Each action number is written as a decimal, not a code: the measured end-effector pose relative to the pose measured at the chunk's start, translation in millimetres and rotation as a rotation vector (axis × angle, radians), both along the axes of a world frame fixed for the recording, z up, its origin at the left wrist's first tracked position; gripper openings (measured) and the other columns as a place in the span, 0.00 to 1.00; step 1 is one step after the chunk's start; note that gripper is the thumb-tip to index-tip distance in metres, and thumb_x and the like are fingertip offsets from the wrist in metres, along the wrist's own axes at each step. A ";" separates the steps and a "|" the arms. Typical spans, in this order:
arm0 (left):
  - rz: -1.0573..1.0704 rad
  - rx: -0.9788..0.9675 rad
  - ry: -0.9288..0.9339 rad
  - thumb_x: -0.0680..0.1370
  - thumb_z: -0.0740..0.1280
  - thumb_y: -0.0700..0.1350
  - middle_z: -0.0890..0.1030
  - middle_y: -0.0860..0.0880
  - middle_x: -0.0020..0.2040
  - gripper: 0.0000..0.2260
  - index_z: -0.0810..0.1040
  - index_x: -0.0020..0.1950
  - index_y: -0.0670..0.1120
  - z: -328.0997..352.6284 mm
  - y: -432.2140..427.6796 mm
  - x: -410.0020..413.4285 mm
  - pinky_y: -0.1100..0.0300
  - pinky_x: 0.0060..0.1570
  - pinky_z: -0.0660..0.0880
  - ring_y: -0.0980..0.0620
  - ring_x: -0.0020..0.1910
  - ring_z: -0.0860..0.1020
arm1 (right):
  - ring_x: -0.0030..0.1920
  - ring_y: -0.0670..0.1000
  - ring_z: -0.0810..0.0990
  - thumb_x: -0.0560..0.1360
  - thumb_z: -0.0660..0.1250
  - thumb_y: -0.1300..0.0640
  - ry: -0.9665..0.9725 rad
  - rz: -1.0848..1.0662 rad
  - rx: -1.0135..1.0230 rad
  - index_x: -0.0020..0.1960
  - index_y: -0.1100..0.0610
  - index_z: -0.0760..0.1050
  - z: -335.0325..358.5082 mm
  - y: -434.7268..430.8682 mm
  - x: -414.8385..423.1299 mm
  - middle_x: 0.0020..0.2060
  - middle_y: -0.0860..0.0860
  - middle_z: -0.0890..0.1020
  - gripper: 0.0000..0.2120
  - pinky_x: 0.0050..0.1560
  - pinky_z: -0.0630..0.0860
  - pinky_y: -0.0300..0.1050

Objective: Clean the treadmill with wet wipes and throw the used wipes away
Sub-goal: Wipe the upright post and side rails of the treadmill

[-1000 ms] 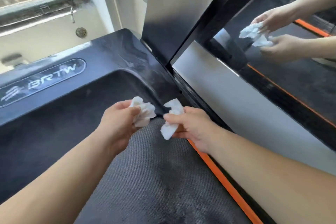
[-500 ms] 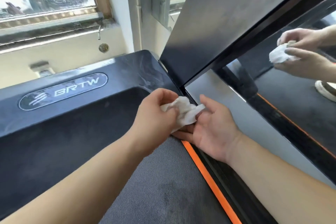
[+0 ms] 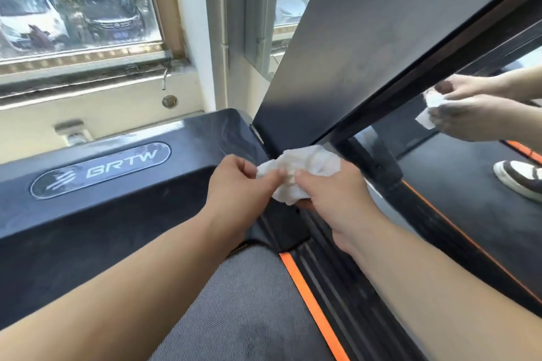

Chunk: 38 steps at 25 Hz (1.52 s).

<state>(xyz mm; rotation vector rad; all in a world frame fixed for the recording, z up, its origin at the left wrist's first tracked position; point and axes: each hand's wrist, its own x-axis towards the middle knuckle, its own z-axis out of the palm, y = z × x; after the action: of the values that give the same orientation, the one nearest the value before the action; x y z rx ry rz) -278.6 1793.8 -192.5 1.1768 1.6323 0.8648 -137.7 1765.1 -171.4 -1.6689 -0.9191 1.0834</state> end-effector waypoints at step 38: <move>-0.229 0.178 -0.278 0.73 0.68 0.34 0.79 0.47 0.33 0.07 0.79 0.40 0.45 78.2 -18.0 46.4 0.60 0.27 0.68 0.51 0.27 0.72 | 0.50 0.58 0.87 0.76 0.61 0.65 0.472 -0.033 -0.125 0.59 0.60 0.82 41.5 -7.8 53.7 0.49 0.59 0.87 0.15 0.48 0.85 0.51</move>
<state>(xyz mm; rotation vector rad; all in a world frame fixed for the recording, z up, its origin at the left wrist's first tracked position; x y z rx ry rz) -232.2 1775.7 -114.4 1.2732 1.1912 0.9908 -84.0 1757.3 -130.0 -1.4262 -0.5248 1.4543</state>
